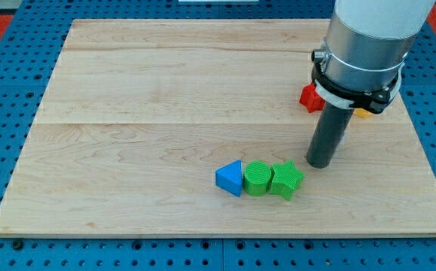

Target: Separate the yellow blocks

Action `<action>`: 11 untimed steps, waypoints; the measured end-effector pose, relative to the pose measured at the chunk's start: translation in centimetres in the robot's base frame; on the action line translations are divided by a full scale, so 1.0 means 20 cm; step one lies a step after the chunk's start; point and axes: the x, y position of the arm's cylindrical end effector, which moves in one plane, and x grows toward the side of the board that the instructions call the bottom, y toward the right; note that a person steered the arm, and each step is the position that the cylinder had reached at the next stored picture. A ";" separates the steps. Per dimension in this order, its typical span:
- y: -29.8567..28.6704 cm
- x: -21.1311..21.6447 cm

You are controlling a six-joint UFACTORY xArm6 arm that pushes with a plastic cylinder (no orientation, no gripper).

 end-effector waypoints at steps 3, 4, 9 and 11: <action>0.13 -0.01; 0.16 0.01; 0.96 -0.49; 0.65 -0.59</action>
